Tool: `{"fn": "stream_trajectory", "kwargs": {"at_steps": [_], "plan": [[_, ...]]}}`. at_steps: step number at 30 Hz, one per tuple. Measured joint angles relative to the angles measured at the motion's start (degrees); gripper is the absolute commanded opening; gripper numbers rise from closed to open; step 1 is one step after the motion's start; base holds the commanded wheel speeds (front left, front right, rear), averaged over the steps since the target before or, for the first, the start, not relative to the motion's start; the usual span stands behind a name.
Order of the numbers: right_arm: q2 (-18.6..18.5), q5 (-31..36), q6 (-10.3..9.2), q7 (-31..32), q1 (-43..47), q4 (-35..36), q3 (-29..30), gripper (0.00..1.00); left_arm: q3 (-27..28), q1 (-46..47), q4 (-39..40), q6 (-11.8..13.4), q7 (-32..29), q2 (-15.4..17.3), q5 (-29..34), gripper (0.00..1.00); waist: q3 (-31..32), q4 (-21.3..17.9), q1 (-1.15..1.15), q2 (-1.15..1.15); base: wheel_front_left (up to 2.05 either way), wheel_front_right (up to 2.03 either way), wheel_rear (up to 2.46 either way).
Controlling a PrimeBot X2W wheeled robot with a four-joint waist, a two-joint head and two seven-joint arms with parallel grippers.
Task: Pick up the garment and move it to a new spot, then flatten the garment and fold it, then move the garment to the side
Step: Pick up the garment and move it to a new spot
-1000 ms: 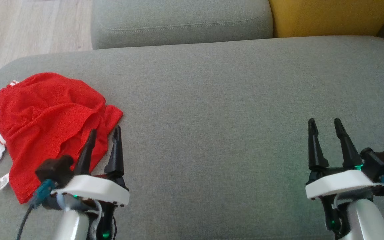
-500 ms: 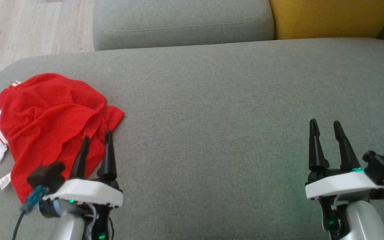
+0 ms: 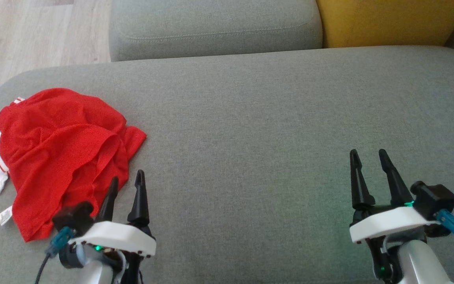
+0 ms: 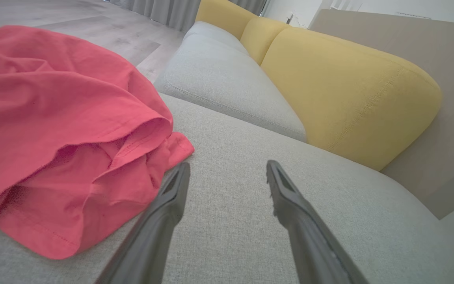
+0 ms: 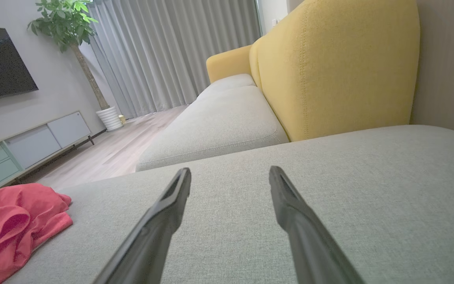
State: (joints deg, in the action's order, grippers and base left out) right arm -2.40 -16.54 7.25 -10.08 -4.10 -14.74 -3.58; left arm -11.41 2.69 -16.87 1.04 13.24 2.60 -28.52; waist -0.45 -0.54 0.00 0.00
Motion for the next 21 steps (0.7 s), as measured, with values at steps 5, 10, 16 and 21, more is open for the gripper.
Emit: {"fn": "stream_trajectory", "kwargs": {"at_steps": [5, 10, 16, 21], "plan": [[-0.01, 3.41, 0.00, -0.20, -0.09, 0.00, -0.48, 1.00, -0.88, 0.61, 0.01, 0.52, 0.64, -0.01, 2.53, 1.00, -0.12, -0.03, 0.00, 0.00, 0.00, 0.00, 0.00], [-0.04, 4.95, 0.00, -0.75, -0.14, 0.05, -1.66, 1.00, -1.18, 1.35, 0.02, 0.53, 1.05, -0.01, 3.42, 1.00, -0.25, 0.67, 0.00, 0.00, 0.00, 0.00, 0.00], [-0.10, 4.94, 0.00, -1.12, -0.14, -0.12, -3.63, 1.00, -0.91, 1.35, 0.15, 0.98, 1.05, 0.00, 3.67, 1.00, 0.10, 3.78, 0.00, 0.00, 0.00, 0.00, 0.00], [-0.12, 4.94, 0.01, -1.52, -0.07, -0.63, -4.56, 1.00, -0.67, 1.31, 0.16, 1.07, 1.05, 0.00, 4.21, 1.00, 0.47, 7.41, 0.00, 0.00, 0.00, 0.00, 0.00]]}}
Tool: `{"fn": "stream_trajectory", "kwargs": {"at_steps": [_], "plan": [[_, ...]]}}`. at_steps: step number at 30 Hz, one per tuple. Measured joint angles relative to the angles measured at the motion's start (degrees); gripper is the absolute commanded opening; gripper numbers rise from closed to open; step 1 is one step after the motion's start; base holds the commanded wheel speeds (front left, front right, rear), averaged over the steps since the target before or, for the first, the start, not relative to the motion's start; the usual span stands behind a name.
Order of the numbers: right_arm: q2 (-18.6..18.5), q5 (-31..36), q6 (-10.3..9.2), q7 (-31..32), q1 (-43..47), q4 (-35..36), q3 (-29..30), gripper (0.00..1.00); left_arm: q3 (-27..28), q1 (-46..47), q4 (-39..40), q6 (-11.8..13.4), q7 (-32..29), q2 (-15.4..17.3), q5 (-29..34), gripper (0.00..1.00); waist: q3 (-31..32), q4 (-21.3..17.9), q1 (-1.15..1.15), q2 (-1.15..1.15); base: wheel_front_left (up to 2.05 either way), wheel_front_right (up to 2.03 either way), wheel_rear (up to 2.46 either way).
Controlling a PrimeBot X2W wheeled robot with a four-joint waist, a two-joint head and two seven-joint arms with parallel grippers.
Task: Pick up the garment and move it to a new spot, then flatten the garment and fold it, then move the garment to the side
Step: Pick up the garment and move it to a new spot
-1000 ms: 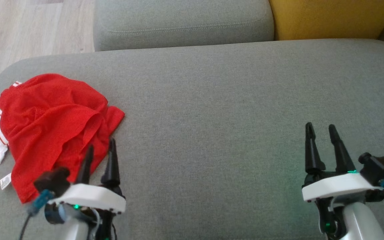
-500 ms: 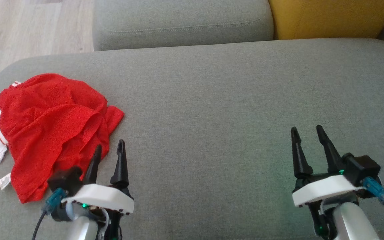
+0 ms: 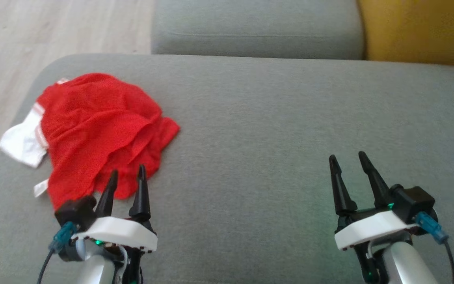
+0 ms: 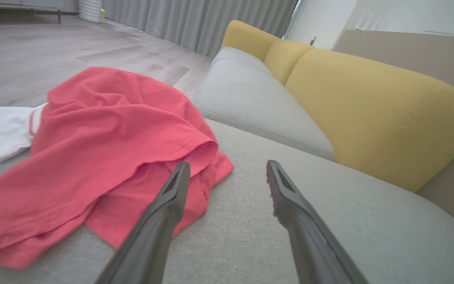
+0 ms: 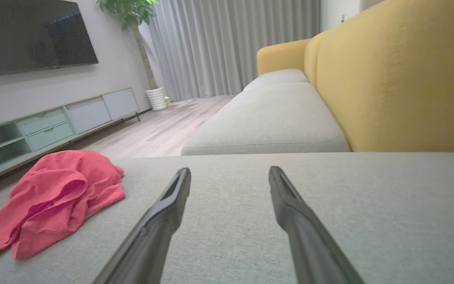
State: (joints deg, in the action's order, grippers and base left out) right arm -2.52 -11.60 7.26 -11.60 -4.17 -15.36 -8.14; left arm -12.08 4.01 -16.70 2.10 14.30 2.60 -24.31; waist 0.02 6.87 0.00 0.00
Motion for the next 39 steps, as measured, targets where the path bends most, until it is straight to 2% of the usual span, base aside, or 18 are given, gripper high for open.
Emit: {"fn": "stream_trajectory", "kwargs": {"at_steps": [13, 22, 30, 35, 39], "plan": [[-0.01, -0.52, 0.00, -0.62, 0.07, -1.26, -2.40, 1.00, 0.57, -0.66, -0.32, -0.14, 0.00, 0.03, -0.07, 1.00, 1.13, 10.72, 0.00, 0.00, 0.00, 0.00, 0.00], [-0.01, -1.61, 0.00, -1.53, 0.08, -2.45, -3.47, 1.00, 1.38, -1.47, -0.41, -0.15, 0.00, 0.05, -0.07, 1.00, 1.26, 15.92, 0.00, 0.00, 0.00, 0.00, 0.00], [-0.01, -1.91, 0.00, -1.60, 0.07, -3.30, -3.90, 1.00, 1.91, -1.44, -1.03, -0.15, 0.00, 0.04, -0.81, 1.00, 0.56, 16.85, 0.00, 0.00, 0.00, 0.00, 0.00], [-0.01, -1.93, 0.00, -1.62, 0.04, -3.30, -3.86, 1.00, 3.36, -1.19, -1.67, -0.18, 0.00, 0.01, -1.02, 1.00, -0.05, 16.16, 0.00, 0.00, 0.00, 0.00, 0.00], [-0.02, -1.35, 0.00, -1.60, -0.10, -2.82, -2.38, 1.00, 5.87, 1.11, -2.30, -1.19, 0.00, 0.23, -0.82, 1.00, -1.32, 14.92, 0.00, 0.00, 0.00, 0.00, 0.00]]}}
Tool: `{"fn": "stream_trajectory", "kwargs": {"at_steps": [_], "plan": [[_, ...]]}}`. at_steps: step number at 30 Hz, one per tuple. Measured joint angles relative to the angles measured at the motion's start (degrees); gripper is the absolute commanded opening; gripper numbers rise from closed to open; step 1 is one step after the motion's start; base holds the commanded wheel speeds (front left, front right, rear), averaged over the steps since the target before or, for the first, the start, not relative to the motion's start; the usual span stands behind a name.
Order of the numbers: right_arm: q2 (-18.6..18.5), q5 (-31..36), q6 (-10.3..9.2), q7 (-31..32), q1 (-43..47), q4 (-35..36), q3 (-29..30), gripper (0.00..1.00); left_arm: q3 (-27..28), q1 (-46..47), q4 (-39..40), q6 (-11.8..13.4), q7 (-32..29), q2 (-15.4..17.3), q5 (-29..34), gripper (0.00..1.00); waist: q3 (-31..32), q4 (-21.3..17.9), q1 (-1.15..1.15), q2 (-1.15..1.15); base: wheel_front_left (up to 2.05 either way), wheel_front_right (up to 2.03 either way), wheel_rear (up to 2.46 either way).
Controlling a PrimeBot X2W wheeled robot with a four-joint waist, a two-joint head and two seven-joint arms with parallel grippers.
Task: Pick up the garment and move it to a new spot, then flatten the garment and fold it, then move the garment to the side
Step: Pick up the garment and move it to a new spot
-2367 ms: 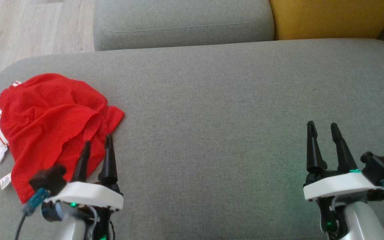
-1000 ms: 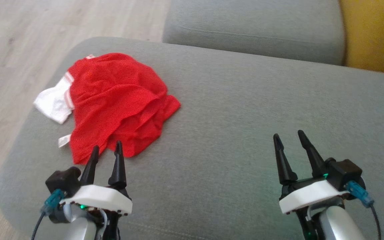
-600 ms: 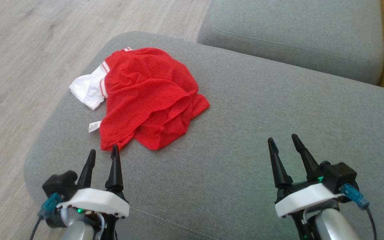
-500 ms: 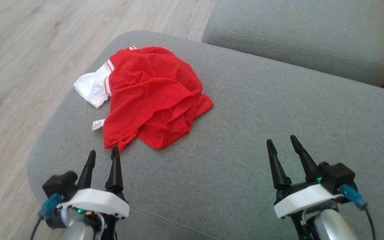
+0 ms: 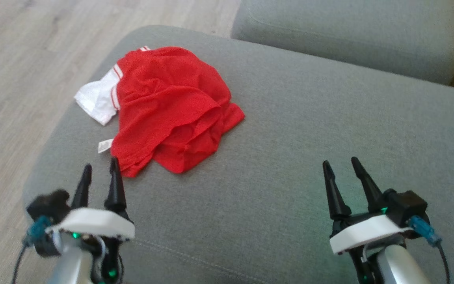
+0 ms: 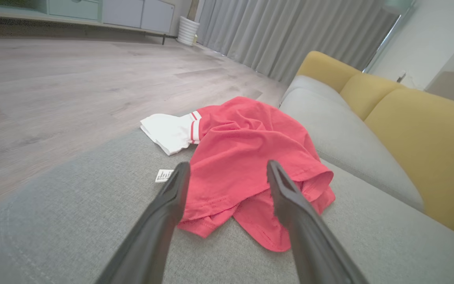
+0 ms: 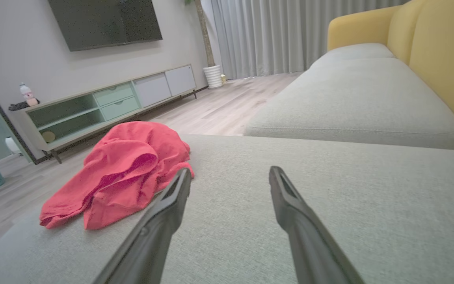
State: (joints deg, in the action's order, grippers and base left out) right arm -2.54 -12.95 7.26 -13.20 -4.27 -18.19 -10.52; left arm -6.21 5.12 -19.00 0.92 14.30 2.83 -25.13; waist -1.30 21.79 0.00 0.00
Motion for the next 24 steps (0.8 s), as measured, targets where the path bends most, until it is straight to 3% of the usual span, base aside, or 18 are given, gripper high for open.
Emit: {"fn": "stream_trajectory", "kwargs": {"at_steps": [6, 12, 18, 24], "plan": [[0.00, 2.65, 0.00, 0.20, -1.26, 1.90, 2.21, 1.00, 1.40, 7.78, -5.05, -2.01, -1.42, 3.54, 0.67, 1.00, -3.22, -2.58, 0.00, 0.00, 0.00, 0.00, 0.00], [-0.07, 5.14, 0.00, 1.70, -2.38, 6.60, 7.36, 1.00, 2.10, 19.29, -12.71, -3.03, -11.11, 6.75, -1.77, 1.00, -7.82, -5.25, 0.00, 0.00, 0.00, 0.00, 0.00], [-0.08, 6.39, 0.00, 3.72, -3.37, 11.15, 7.57, 1.00, 1.54, 30.14, -21.50, -4.32, -17.88, 10.92, -1.59, 1.00, -12.71, -8.08, 0.01, 0.00, 0.00, 0.00, 0.00], [-0.09, 6.47, 0.00, 4.33, -4.98, 13.86, 6.33, 1.00, 0.18, 37.43, -29.56, -5.61, -21.17, 12.27, -0.83, 1.00, -17.08, -11.02, 0.01, 0.00, 0.00, 0.00, 0.00]]}}
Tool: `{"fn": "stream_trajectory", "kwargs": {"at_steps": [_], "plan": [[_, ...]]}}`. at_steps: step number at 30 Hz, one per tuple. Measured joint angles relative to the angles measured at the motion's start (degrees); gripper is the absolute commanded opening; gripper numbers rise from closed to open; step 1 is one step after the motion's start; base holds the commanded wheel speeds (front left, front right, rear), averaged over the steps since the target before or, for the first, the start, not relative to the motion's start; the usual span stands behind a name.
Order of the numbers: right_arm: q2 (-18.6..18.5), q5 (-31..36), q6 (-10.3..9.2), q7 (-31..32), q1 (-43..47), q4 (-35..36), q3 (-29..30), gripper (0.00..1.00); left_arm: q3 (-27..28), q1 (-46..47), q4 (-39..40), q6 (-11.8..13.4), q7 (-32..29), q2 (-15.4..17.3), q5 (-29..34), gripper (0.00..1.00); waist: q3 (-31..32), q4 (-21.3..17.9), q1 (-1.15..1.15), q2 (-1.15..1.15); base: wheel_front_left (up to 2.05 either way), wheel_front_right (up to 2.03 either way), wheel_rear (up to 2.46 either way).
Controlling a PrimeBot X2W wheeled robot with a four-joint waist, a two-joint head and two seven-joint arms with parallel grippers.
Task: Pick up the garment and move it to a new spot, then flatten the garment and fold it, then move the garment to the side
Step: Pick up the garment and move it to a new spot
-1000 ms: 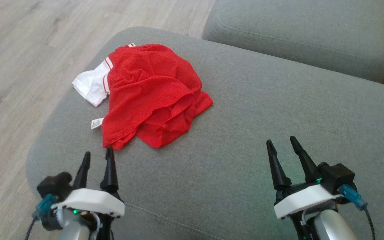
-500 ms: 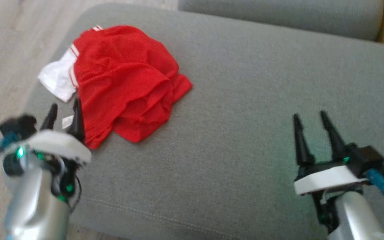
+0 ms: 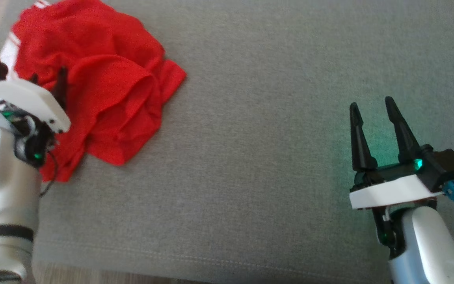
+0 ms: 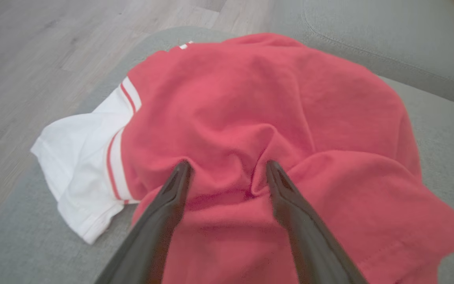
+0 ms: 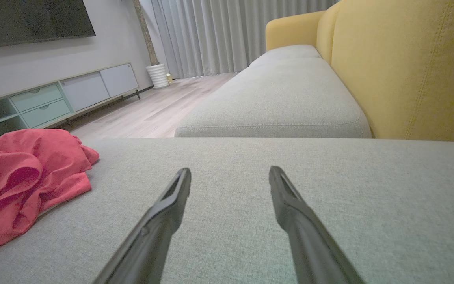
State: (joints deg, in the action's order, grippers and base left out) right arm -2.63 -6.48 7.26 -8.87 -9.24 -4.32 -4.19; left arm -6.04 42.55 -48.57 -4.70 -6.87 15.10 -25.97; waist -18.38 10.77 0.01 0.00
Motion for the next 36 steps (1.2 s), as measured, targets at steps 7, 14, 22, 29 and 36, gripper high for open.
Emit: {"fn": "stream_trajectory", "kwargs": {"at_steps": [7, 14, 22, 29, 36], "plan": [[-0.04, -0.10, 0.00, 0.56, -1.08, 1.25, -1.29, 1.00, -1.40, 7.65, -8.08, -1.21, -1.63, 2.52, 0.70, 1.00, -4.07, -3.10, 0.00, 0.00, 0.00, 0.00, 0.00], [-0.05, -0.18, 0.00, 0.38, -1.22, 1.44, -1.43, 1.00, -2.77, 10.86, -13.52, -1.45, -2.05, 3.11, 1.36, 0.00, -5.90, -5.21, 0.00, 0.00, 0.00, 0.00, 0.00], [-0.07, -0.70, 0.00, -0.21, -1.96, 0.11, -1.37, 1.00, -3.37, 11.57, -15.59, -2.37, 3.82, 3.00, 1.08, 0.00, -4.60, -5.00, -0.01, 0.00, 0.00, 0.00, 0.00], [-0.07, -2.46, 0.00, -1.32, -1.71, -3.07, -2.33, 1.00, -2.23, 11.93, -12.35, -2.44, 14.26, 1.88, -3.32, 0.00, 0.43, -4.14, -0.01, 0.00, 0.00, 0.00, 0.00], [-0.07, -5.10, 0.00, -2.72, -0.65, -5.79, -3.04, 1.00, -4.10, 11.90, -4.22, -2.44, 16.60, 1.52, -5.57, 0.00, 6.54, -3.72, -0.01, 0.00, 0.00, 0.00, 0.00]]}}
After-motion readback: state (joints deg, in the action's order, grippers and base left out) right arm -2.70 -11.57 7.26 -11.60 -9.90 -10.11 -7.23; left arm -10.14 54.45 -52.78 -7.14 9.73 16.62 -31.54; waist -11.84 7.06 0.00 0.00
